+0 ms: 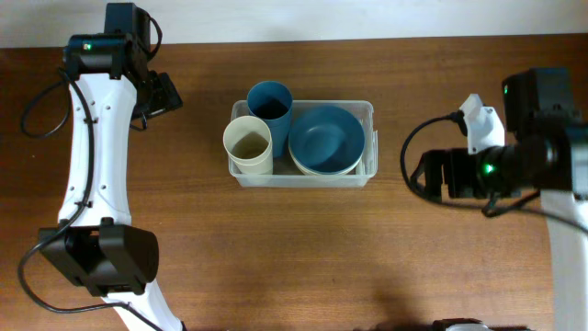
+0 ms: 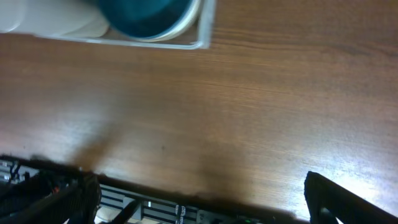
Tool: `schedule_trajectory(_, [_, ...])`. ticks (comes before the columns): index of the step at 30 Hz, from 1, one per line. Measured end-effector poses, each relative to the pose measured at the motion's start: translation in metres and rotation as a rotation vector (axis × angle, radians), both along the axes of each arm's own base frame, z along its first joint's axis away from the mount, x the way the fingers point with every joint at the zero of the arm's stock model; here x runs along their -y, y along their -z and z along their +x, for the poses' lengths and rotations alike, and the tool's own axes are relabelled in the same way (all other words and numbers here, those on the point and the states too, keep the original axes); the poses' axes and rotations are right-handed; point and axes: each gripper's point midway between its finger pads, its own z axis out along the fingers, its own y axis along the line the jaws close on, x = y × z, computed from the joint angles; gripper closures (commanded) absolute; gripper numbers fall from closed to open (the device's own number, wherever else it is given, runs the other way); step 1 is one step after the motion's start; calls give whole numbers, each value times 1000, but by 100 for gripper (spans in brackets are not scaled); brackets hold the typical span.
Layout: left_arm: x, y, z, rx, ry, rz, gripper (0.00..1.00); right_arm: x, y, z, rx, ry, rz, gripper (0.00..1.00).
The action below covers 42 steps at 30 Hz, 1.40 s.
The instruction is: Pack container
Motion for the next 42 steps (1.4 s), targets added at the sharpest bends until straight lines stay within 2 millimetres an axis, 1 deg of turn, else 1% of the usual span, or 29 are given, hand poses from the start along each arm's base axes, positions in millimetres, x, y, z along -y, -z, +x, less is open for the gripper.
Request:
schedule_trajectory(4, [0, 0, 0, 0, 0, 0, 0, -11, -12, -13, 49, -30, 13, 1])
schedule_trajectory(9, [0, 0, 0, 0, 0, 0, 0, -17, -20, -21, 74, -30, 39, 1])
schedule_trajectory(23, [0, 0, 0, 0, 0, 0, 0, -18, -22, -21, 82, -18, 50, 1])
schedule_trajectory(26, [0, 0, 0, 0, 0, 0, 0, -18, -29, -14, 144, -22, 53, 1])
schedule_trajectory(29, [0, 0, 0, 0, 0, 0, 0, -18, -42, -12, 233, -29, 56, 1])
schedule_trajectory(32, [0, 0, 0, 0, 0, 0, 0, -18, -60, -19, 333, -46, 55, 1])
schedule_trajectory(35, [0, 0, 0, 0, 0, 0, 0, -17, -77, -30, 429, -64, 51, 1])
schedule_trajectory(38, [0, 0, 0, 0, 0, 0, 0, -15, -92, -34, 525, -67, 39, 1])
schedule_trajectory(40, [0, 0, 0, 0, 0, 0, 0, -12, -97, -34, 587, -63, 24, 1])
schedule_trajectory(42, [0, 0, 0, 0, 0, 0, 0, -10, -94, -35, 640, -73, 3, 2])
